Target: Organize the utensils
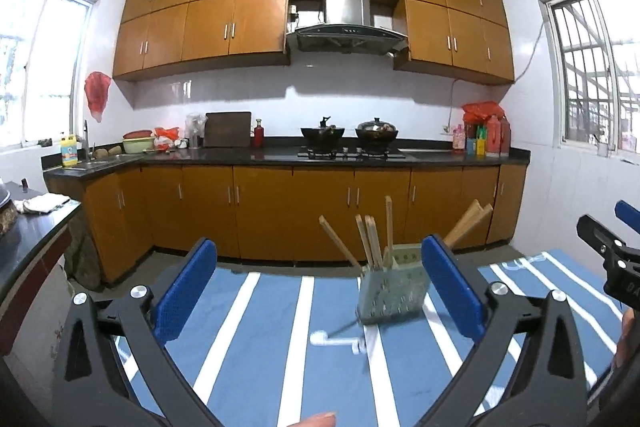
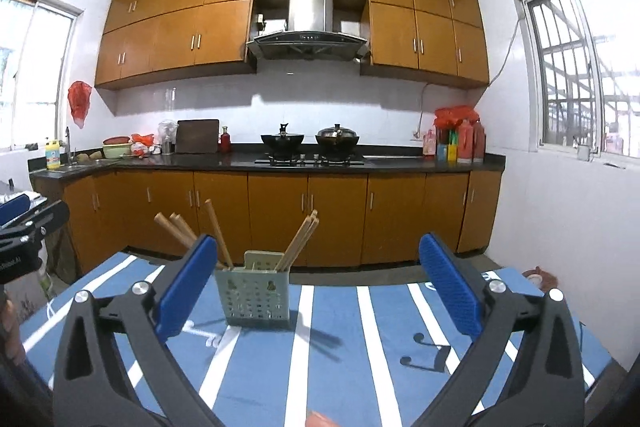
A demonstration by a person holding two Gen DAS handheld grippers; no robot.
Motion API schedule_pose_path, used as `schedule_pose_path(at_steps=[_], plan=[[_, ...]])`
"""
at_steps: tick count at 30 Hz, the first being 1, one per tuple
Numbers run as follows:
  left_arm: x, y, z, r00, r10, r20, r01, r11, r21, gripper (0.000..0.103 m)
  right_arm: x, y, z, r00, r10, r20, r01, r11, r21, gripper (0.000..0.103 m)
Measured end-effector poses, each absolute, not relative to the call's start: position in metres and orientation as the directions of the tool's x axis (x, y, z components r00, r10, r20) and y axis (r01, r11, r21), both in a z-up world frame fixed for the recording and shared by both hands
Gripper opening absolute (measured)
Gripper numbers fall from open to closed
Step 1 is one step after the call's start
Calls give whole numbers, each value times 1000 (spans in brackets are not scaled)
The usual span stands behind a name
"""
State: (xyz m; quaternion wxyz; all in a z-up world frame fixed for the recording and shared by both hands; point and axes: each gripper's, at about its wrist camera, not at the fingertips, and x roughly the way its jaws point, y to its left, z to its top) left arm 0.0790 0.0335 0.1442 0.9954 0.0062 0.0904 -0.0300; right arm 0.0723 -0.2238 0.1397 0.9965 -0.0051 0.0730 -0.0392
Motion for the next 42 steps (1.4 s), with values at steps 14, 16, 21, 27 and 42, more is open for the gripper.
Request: schedule_pose_path(at_steps=[14,16,21,27,42], plan=[[19,25,74,972,-45,-229,54,998,35,101,16,-215,51,974,-69,-216,66,998,-19,99],[16,22,63,971,-43,-233,56,997,51,101,11,-215,44,971,-54,-233,54,999,-7,99],[5,19,47,968,-63,-244,75,996,39,101,1,-210,25,964,-32,-263,27,999,-21,99],[-2,16,31,958,-76,-278,87,996,27,101,-4,-210,10,955,-1,-297,0,1000,-4,99],[-4,14,12,942,-65,-330,82,996,38,101,-3,-215,-10,940,-28,-341,33,999,8,99]])
